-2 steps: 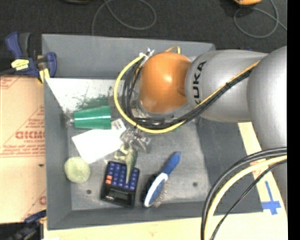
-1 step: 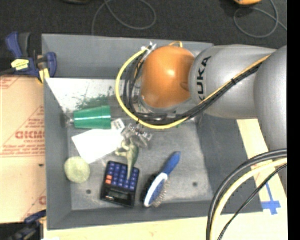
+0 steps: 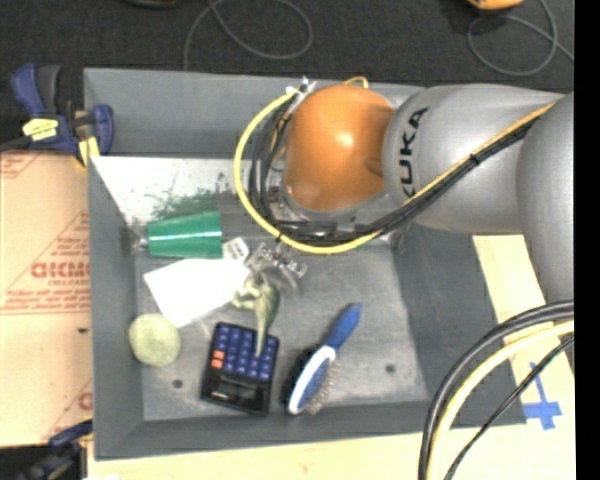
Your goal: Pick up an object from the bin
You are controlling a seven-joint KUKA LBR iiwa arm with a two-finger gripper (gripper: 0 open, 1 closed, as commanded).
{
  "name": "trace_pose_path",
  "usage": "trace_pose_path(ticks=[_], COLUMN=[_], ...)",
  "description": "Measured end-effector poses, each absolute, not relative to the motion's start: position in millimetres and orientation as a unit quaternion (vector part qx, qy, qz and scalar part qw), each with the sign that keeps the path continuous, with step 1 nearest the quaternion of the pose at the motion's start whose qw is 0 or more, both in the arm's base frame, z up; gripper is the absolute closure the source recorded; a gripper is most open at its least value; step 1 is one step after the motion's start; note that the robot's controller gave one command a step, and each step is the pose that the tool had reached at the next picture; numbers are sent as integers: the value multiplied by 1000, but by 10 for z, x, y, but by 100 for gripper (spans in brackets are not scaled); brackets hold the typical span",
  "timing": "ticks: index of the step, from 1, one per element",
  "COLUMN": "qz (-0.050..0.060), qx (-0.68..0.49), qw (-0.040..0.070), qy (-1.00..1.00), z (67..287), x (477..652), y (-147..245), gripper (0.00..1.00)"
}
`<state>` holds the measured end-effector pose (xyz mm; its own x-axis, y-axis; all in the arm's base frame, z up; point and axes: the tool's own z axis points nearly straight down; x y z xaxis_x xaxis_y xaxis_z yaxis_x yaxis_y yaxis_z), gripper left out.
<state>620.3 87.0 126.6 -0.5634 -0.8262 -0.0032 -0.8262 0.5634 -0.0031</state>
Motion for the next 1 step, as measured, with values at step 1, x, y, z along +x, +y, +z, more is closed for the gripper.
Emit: trace_pose_path(ticks=[1], qz=[0], qx=[-467], qw=[0], qy=[884], z=[1429], x=[6192], y=[868], gripper=[100])
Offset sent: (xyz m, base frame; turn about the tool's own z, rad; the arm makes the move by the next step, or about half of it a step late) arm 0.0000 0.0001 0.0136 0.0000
